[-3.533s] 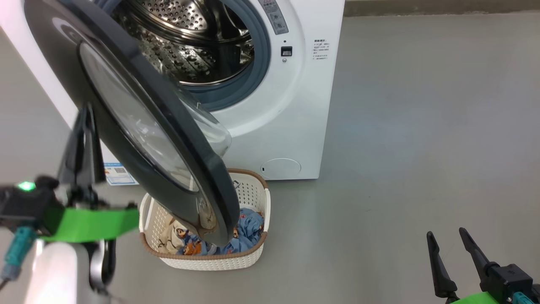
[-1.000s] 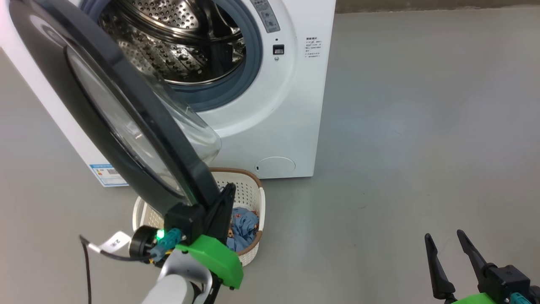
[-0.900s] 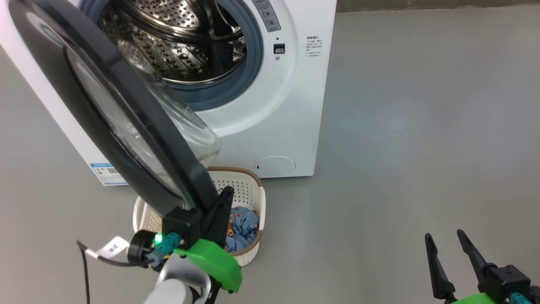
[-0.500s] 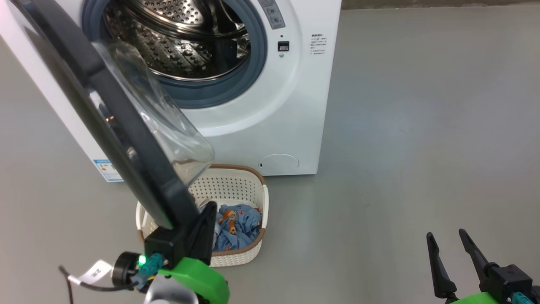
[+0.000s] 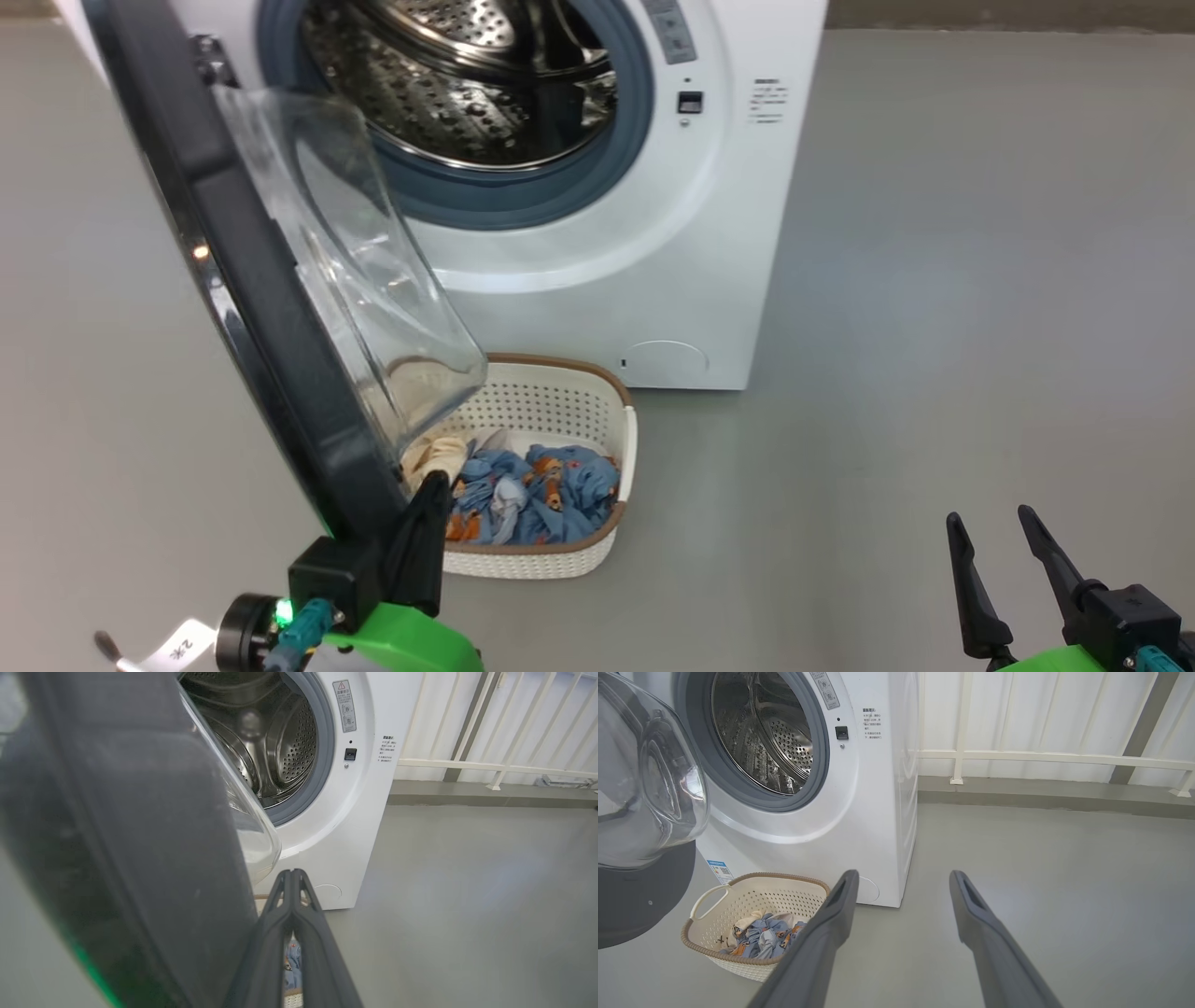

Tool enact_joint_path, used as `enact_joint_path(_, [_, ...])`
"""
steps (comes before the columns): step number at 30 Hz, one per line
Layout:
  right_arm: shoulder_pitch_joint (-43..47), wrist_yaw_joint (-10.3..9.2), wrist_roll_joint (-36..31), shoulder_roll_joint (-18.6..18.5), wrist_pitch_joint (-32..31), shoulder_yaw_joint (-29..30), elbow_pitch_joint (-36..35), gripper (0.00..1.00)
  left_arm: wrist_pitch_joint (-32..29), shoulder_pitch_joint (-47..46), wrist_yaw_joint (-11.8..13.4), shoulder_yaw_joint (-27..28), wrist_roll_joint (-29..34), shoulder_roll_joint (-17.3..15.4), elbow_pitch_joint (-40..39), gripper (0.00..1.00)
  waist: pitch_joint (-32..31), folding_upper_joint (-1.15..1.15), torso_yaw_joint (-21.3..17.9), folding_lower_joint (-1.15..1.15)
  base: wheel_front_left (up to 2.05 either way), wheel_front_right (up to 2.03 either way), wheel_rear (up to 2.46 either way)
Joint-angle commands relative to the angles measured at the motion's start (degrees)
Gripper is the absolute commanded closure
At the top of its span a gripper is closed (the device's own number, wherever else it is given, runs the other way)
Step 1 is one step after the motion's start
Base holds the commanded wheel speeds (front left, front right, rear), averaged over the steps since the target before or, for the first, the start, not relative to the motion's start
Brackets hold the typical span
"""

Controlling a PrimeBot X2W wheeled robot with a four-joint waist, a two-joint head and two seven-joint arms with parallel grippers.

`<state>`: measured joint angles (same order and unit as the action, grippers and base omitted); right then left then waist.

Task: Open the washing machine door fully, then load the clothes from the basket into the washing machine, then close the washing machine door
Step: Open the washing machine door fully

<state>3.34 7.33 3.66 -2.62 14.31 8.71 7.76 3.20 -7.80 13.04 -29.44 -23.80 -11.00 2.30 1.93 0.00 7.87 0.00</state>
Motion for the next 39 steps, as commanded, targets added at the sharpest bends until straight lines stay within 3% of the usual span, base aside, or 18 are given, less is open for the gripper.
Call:
enact_joint_path(1, [-1.7,0.16,0.1,-0.3,0.7,-1.2,-1.6,0.00,0.8,-1.0,1.8,3.6,0.5,-2.3,-1.3,1.00,0.0,0.00,1.9,0.00,0.00,0.00,0.00])
enact_joint_path(10, [-1.2,0.16,0.1,-0.3,0.7,-1.0,-1.4,0.00,0.8,1.1,3.0,4.0,0.5,-3.5,-2.4,1.00,-1.1,0.00,7.3,0.00,0.00,0.00,0.00])
enact_joint_path(22, [-1.1,0.16,0.3,-0.3,0.7,-0.4,-1.8,0.00,1.4,0.6,3.2,5.5,0.0,-5.2,-0.9,1.00,-0.8,0.00,11.6,0.00,0.00,0.00,0.00])
enact_joint_path(39, [-2.9,0.16,0.0,-0.4,0.7,-0.5,-2.9,0.00,6.7,-3.6,5.1,13.7,-2.6,-8.2,6.5,1.00,3.7,0.00,11.1,0.00,0.00,0.00,0.00])
